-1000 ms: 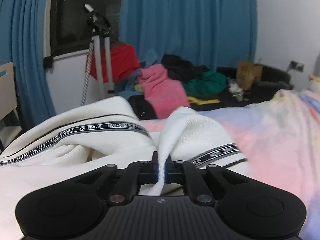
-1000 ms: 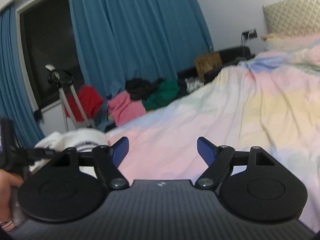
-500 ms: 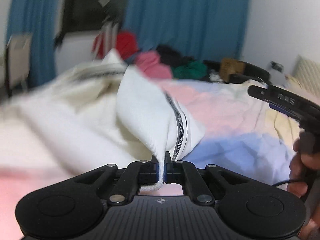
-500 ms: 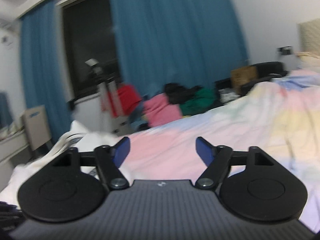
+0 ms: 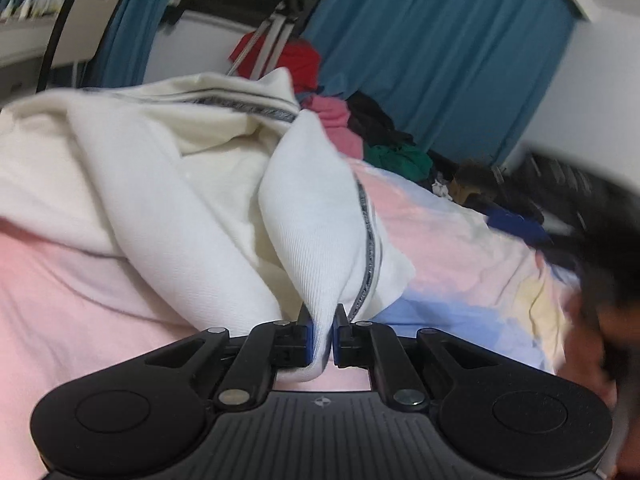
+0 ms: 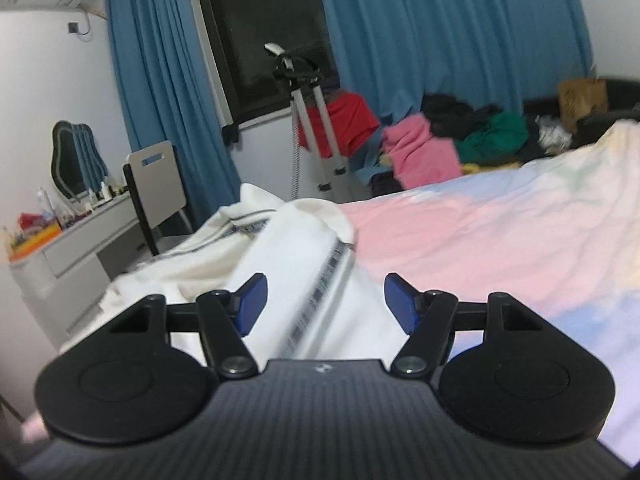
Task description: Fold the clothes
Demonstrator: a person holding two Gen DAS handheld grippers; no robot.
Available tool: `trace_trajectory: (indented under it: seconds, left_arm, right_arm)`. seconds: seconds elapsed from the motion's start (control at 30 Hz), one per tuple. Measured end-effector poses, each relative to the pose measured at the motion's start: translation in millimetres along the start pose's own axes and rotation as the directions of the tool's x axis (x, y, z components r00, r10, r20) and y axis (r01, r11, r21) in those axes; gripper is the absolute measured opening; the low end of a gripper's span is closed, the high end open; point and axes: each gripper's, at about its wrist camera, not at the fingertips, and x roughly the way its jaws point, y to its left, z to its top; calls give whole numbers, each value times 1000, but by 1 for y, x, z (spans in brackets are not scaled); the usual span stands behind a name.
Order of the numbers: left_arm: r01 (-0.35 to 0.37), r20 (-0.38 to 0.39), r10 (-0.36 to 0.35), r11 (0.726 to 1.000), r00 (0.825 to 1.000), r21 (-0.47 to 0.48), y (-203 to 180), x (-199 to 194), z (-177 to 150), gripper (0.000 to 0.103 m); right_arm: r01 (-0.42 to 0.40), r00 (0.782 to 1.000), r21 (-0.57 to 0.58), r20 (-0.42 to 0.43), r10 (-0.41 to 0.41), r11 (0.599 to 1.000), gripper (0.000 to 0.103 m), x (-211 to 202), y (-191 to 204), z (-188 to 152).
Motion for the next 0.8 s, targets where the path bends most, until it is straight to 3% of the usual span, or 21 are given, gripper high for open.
trace_trajectory:
  seconds: [0.13, 0.27, 0.37, 0.53, 0.57, 0.63, 0.67, 0.73, 0.8]
  left_arm:
    - [25, -6, -25, 999, 1000, -40, 9, 5, 4, 8]
    - [63, -8, -64, 996, 998, -60, 30, 14, 9, 8]
    - [69, -28, -72, 992, 997, -105, 52, 32, 10, 8]
    - [103, -58, -113, 982, 992, -160, 75, 56, 8, 8]
    - [111, -55, -122, 980, 991, -163, 78, 58, 7, 8]
    - [129, -48, -139, 977, 989, -170, 83, 63, 7, 8]
    - [134, -44, -144, 976, 989, -171, 84, 65, 6, 8]
    - [136, -39, -144, 977, 989, -163, 85, 65, 6, 8]
    - [130, -40, -138, 980, 990, -150, 84, 63, 6, 9]
  right_arm:
    - [11, 997, 116, -83, -1, 993, 68, 80, 5, 45]
    - [139, 978, 70, -163, -126, 988, 68, 176, 27, 84]
    - [177, 962, 45, -217, -163, 983, 67, 240, 39, 96]
    - [300, 898, 28, -347, -272, 954, 67, 318, 38, 81]
    - [318, 885, 25, -368, -287, 948, 62, 332, 38, 78]
    - [332, 882, 34, -365, -298, 943, 36, 334, 32, 72]
    - [344, 881, 39, -359, -308, 938, 9, 332, 28, 71]
    - [362, 882, 51, -342, -324, 931, 7, 325, 21, 69]
    - [330, 913, 61, -273, -302, 942, 6, 300, 14, 76]
